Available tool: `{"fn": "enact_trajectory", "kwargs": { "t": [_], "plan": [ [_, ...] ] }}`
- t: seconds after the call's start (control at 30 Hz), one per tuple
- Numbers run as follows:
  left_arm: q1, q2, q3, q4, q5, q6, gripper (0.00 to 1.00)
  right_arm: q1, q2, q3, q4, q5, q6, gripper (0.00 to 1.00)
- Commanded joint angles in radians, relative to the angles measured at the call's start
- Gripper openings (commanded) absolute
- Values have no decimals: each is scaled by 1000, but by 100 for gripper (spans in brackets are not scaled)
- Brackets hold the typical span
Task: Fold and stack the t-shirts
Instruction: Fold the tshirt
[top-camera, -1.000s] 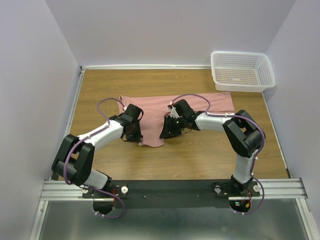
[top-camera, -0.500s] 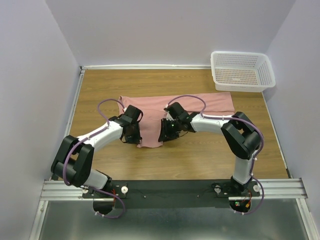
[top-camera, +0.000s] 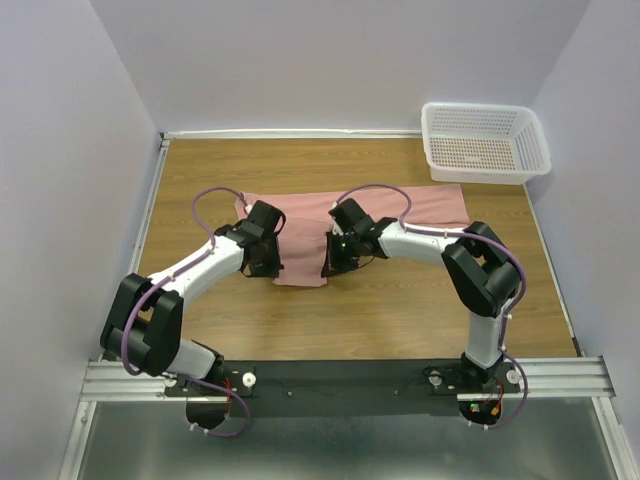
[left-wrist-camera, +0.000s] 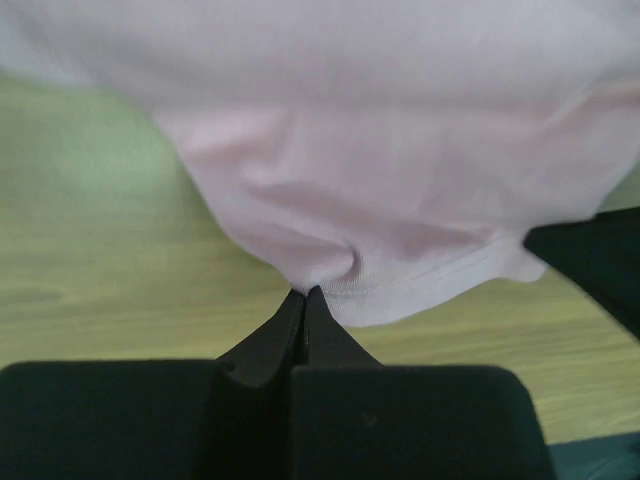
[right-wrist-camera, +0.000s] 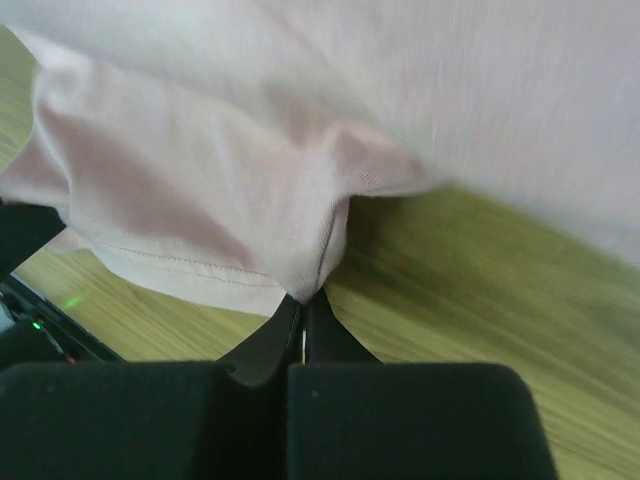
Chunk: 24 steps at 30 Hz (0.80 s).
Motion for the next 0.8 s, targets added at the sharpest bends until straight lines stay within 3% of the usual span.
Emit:
{"fn": "enact_trajectory", "kwargs": {
  "t": [0.0, 0.2, 0.47, 0.77],
  "plan": [
    [30, 36, 123, 4, -89, 33, 0, -49, 31, 101, -38, 49, -19, 1],
    [108, 221, 404, 24, -149, 102, 0, -177, 123, 286, -48, -34, -19, 1],
    [157, 436, 681, 85, -214, 200, 0, -260, 280, 508, -50, -60, -46, 1],
    [194, 499, 691, 136, -195, 200, 0, -270, 370, 601, -52, -87, -81, 7]
  ]
}}
